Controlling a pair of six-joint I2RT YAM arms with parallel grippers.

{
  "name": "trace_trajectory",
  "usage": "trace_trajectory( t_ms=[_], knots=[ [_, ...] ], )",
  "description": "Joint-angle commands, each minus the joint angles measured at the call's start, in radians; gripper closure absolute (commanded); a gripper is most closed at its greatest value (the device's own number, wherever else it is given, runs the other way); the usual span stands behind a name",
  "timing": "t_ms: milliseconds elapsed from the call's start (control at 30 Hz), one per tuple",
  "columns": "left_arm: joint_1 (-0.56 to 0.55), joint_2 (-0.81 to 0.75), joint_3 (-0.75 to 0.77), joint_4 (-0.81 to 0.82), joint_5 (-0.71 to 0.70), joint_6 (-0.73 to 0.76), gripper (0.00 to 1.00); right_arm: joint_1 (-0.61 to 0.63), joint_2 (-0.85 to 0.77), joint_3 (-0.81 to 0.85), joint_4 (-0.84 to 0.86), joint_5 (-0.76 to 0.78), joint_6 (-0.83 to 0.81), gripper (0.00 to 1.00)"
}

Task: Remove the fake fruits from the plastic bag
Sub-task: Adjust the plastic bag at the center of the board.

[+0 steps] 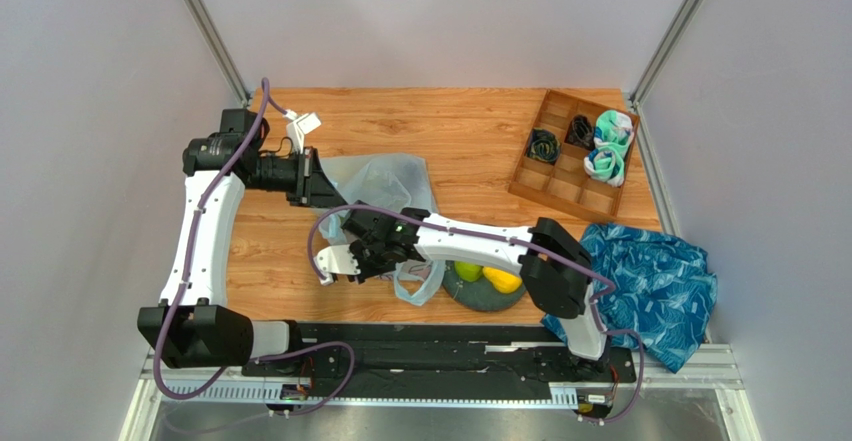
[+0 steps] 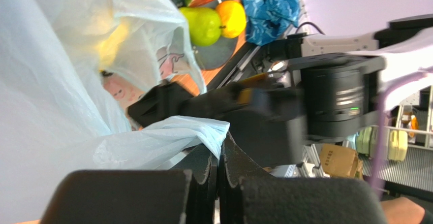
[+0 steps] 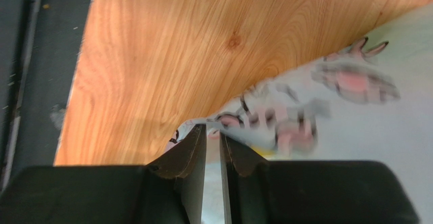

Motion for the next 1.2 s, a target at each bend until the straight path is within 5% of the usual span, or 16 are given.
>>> trace_trajectory(
  t_ms=[0,300,500,767,1033,1100,1167],
  knots=[
    [0.000,-0.026,0.041,-0.133,0.114,0.074,1.00,0.004,0.105,0.153,0.033,0.077,-0.042,0.79],
    [0.000,-0.099,-0.076,-0.141,0.080,0.080,1.00,0.007,0.112,0.261,-0.151,0.142,-0.100,0.81],
    [0.000,-0.106,-0.071,-0.143,0.128,0.094,1.00,-0.002,0.038,0.124,-0.094,0.182,-0.214,0.79],
    [0.000,-0.122,-0.070,-0.172,0.113,0.113,1.00,-0.051,0.117,0.169,-0.091,0.436,-0.266,0.79],
    [0.000,-0.136,-0.100,-0.132,0.082,0.076,1.00,-0.198,0.080,0.190,-0.101,0.530,-0.285,0.78],
    [0.000,-0.135,-0.099,-0.105,0.065,0.048,1.00,-0.221,0.058,0.207,-0.138,0.469,-0.228,0.74],
    [0.000,-0.124,-0.100,-0.084,0.044,0.028,1.00,-0.226,0.000,0.204,-0.177,0.368,-0.127,0.56]
  ],
)
